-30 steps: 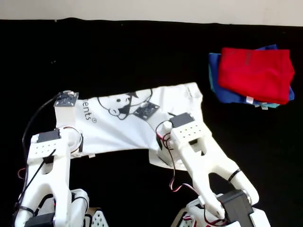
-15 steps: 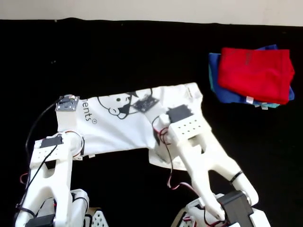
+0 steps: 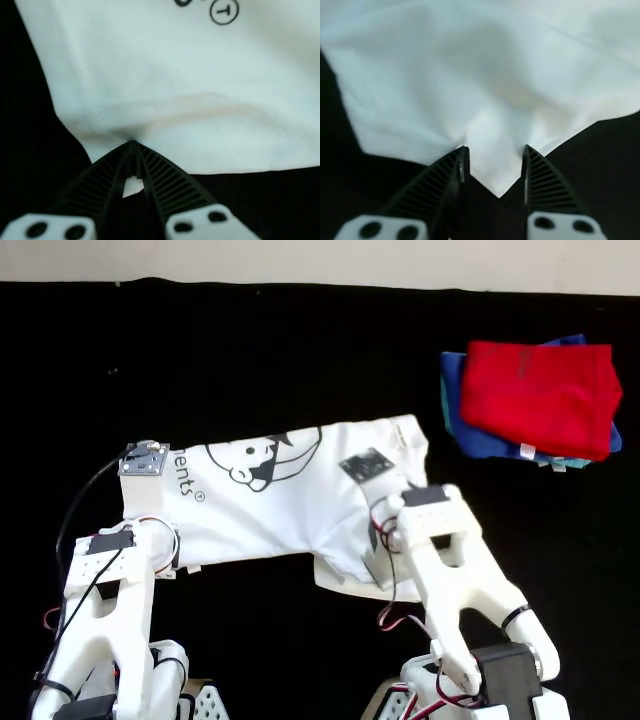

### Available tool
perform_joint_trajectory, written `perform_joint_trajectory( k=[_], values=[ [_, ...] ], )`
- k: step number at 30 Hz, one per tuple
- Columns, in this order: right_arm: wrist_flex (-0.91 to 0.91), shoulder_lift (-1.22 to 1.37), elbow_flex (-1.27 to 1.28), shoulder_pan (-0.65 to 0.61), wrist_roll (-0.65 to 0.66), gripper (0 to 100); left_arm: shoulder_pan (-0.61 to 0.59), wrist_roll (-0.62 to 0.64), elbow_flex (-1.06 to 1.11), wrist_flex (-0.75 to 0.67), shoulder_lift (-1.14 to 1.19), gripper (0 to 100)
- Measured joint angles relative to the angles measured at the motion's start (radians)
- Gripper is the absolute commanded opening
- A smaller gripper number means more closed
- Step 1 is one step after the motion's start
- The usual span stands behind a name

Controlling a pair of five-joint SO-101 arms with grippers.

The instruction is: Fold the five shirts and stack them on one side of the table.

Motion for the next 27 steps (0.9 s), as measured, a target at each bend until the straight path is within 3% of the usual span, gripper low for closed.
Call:
perform_joint_trajectory(
  k=[8, 14, 21, 27],
  values=[
    [-0.104, -0.005, 0.058, 0.213, 0.170, 17.0, 0.000, 0.000, 0.000, -0.002, 0.000, 1],
    [-0.086, -0.008, 0.057, 0.272, 0.199, 17.0, 0.000, 0.000, 0.000, -0.002, 0.000, 1],
    [0.144, -0.008, -0.138, 0.239, 0.118, 17.0, 0.000, 0.000, 0.003, -0.002, -0.003, 1],
    [0.238, -0.008, -0.265, 0.048, 0.012, 17.0, 0.000, 0.000, 0.005, -0.002, -0.005, 1]
  ],
)
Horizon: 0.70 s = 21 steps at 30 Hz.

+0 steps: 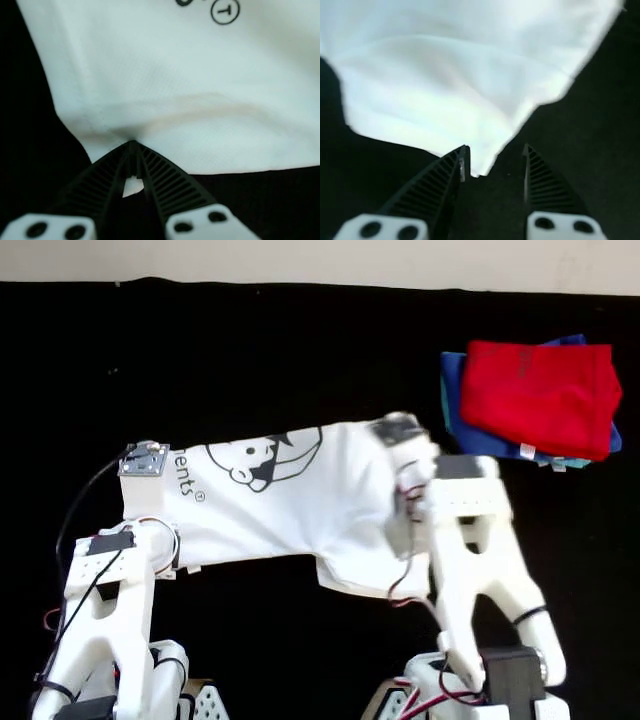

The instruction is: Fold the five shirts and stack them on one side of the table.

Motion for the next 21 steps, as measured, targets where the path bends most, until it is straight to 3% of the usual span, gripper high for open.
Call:
perform_joint_trajectory(
  k=[4, 9, 16, 21],
  values=[
    [-0.072, 0.000, 0.091, -0.173, -0.012, 17.0, 0.000, 0.000, 0.000, 0.000, 0.000, 1],
    [-0.219, 0.000, 0.233, -0.301, -0.015, 17.0, 0.000, 0.000, 0.000, 0.000, 0.000, 1],
    [-0.276, 0.000, 0.242, -0.358, -0.015, 17.0, 0.000, 0.000, 0.000, 0.000, 0.000, 1],
    [-0.176, 0.000, 0.147, -0.362, -0.015, 17.0, 0.000, 0.000, 0.000, 0.000, 0.000, 1]
  ],
)
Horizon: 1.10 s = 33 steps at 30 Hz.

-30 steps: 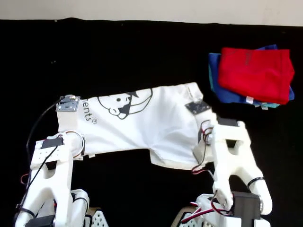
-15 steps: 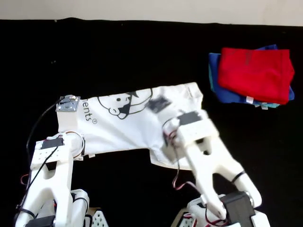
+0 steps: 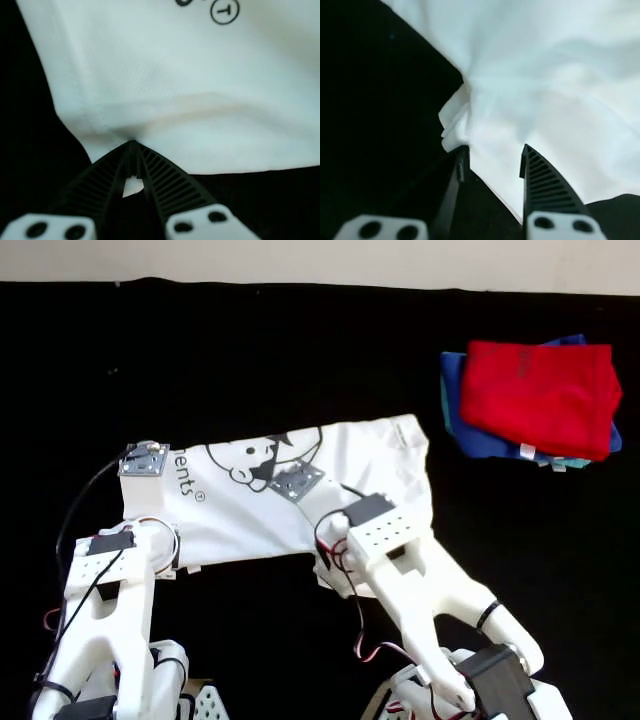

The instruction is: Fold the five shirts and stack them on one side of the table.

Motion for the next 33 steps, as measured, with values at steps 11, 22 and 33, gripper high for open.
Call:
perform_joint_trajectory(
  k=[11, 22, 33],
  values=[
    [0.192, 0.000, -0.014, 0.000, 0.084, 25.9, 0.000, -0.002, 0.000, 0.000, 0.000, 1],
    [-0.084, -0.008, 0.216, 0.009, 0.153, 25.9, 0.000, -0.002, 0.000, 0.000, 0.000, 1],
    [-0.132, 0.135, 0.176, 0.103, 0.236, 10.2, 0.000, -0.002, 0.000, 0.000, 0.000, 1]
  ],
)
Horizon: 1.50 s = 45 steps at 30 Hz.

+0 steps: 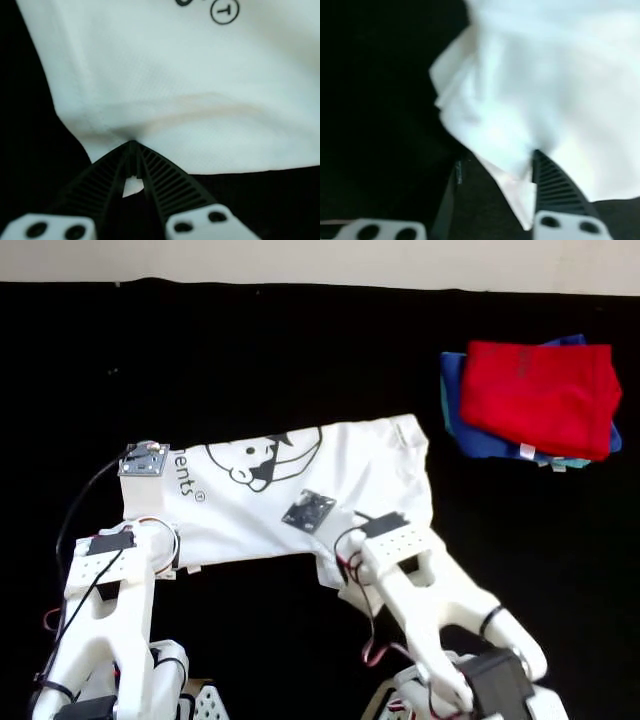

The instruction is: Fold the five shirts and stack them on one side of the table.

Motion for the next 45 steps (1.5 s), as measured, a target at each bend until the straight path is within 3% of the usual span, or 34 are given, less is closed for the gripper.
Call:
perform_joint_trajectory(
  k=[3, 18, 25, 29, 37, 45],
  values=[
    [0.034, 0.072, -0.087, 0.038, 0.002, 0.4, 0.000, 0.000, 0.000, 0.000, 0.000, 1],
    [0.267, -0.021, -0.437, 0.161, 0.017, 0.5, 0.000, 0.000, 0.000, 0.000, 0.000, 1],
    [0.270, 0.264, -0.776, 0.183, 0.018, 2.0, 0.000, 0.000, 0.000, 0.000, 0.000, 1],
    [0.311, 0.489, -1.022, 0.184, 0.018, 13.9, 0.000, 0.000, 0.000, 0.000, 0.000, 1],
    [0.361, 0.799, -1.458, 0.227, -0.180, 11.0, 0.000, 0.000, 0.000, 0.000, 0.000, 1],
    [0.583, 0.816, -1.760, 0.275, -0.279, 10.4, 0.000, 0.000, 0.000, 0.000, 0.000, 1]
  ],
)
